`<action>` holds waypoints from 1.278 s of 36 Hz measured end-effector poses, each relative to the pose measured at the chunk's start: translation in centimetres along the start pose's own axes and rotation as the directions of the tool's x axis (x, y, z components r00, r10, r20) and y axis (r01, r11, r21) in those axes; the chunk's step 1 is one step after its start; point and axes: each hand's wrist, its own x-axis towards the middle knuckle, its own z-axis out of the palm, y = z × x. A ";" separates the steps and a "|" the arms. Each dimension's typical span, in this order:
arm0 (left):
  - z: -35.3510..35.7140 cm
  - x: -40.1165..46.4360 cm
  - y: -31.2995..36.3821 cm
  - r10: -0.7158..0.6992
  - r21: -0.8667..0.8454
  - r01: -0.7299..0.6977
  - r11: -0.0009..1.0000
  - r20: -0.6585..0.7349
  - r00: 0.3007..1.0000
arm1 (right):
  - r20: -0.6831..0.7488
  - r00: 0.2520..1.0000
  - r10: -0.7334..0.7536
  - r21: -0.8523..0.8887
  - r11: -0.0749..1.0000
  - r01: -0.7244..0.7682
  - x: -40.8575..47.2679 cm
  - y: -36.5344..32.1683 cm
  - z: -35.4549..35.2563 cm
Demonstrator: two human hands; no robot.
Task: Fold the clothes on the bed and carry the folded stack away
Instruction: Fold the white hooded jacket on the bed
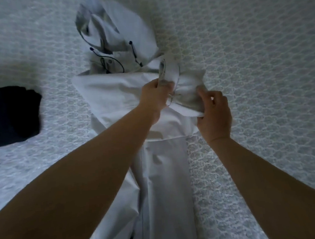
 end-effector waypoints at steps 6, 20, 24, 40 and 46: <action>-7.9 -1.0 -1.2 0.141 0.062 -0.132 0.989 -0.165 0.976 | 0.054 0.993 -0.106 -0.061 0.992 0.110 0.7 -3.2 0.6; -20.3 -1.0 -8.1 0.200 0.433 -0.004 0.901 -0.408 0.891 | 0.361 0.829 -0.426 -0.031 0.883 0.468 0.2 -8.4 3.9; -21.9 -0.8 -9.6 0.106 0.398 0.054 0.916 -0.370 0.923 | 0.185 0.979 -0.081 0.029 0.997 0.077 1.9 -9.8 5.9; -19.9 0.2 -7.6 -0.088 -0.266 0.104 0.958 0.075 0.993 | 0.826 0.505 0.250 0.459 0.221 -0.860 5.1 -7.3 2.3; -16.4 0.8 -7.1 -0.104 -0.128 0.116 0.985 0.095 0.990 | 0.392 0.749 0.534 0.409 0.628 -0.662 5.5 -4.7 0.6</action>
